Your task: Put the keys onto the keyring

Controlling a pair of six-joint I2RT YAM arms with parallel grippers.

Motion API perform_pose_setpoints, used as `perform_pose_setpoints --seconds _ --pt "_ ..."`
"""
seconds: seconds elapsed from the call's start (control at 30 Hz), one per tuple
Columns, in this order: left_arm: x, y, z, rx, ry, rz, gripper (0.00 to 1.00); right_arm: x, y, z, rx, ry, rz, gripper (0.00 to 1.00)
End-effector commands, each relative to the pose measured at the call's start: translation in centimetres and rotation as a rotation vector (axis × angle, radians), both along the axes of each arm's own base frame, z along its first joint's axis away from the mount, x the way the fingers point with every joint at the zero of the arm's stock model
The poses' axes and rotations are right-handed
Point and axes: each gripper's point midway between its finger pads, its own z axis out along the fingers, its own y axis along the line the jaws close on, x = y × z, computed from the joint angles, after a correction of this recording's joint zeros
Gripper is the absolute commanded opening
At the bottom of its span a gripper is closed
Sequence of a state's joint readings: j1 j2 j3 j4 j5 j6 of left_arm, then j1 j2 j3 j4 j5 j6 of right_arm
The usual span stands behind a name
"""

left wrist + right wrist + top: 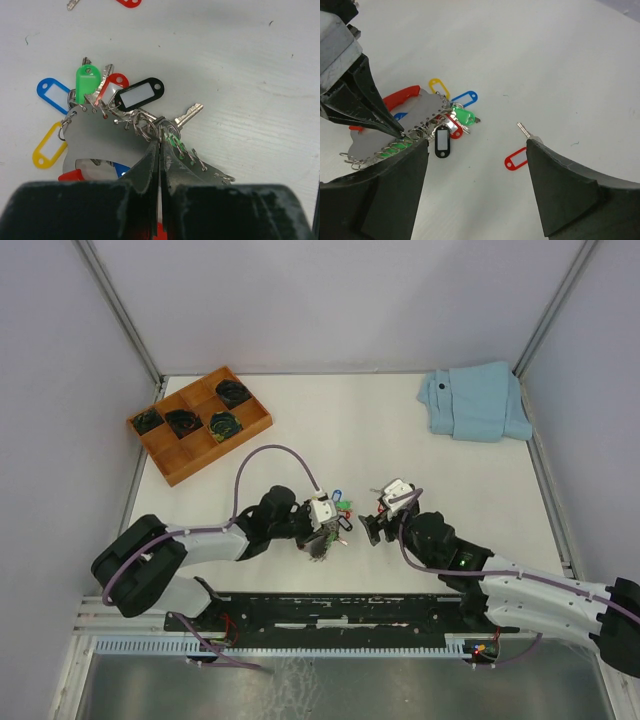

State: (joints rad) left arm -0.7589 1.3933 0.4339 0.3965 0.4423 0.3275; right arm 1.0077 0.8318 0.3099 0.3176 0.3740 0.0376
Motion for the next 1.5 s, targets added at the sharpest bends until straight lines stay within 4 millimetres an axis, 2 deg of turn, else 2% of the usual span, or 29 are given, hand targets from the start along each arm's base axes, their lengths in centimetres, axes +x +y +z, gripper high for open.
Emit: perform_pose_setpoints --seconds 0.0,0.07,0.17,0.27,0.5,0.7,1.03,1.47 --pt "1.0 -0.4 0.3 0.054 -0.095 -0.028 0.03 0.3 -0.5 0.1 -0.071 0.084 -0.014 0.89" --pt "0.9 -0.4 0.3 0.054 -0.099 -0.037 0.03 0.9 -1.1 -0.3 -0.08 0.157 -0.04 0.91" --pt "0.7 -0.5 0.3 0.046 -0.106 -0.053 0.03 2.0 -2.1 -1.1 -0.086 0.304 -0.087 0.84" --pt "0.9 -0.5 0.4 0.038 -0.099 -0.035 0.03 2.9 -1.9 -1.2 -0.106 0.396 -0.087 0.82" --pt "2.1 -0.4 0.3 0.033 -0.057 0.058 0.03 5.2 -2.6 -5.1 -0.227 0.645 -0.18 0.77" --pt "3.7 0.4 1.1 -0.012 -0.063 0.2 0.03 7.7 -4.3 -6.7 -0.285 0.674 -0.313 0.65" --pt "4.1 0.9 1.4 -0.023 -0.067 0.239 0.03 10.8 -4.1 -8.9 -0.325 0.702 -0.43 0.51" --pt "4.3 0.9 1.0 -0.003 -0.048 0.246 0.03 12.0 -3.6 -11.4 -0.358 0.736 -0.458 0.31"
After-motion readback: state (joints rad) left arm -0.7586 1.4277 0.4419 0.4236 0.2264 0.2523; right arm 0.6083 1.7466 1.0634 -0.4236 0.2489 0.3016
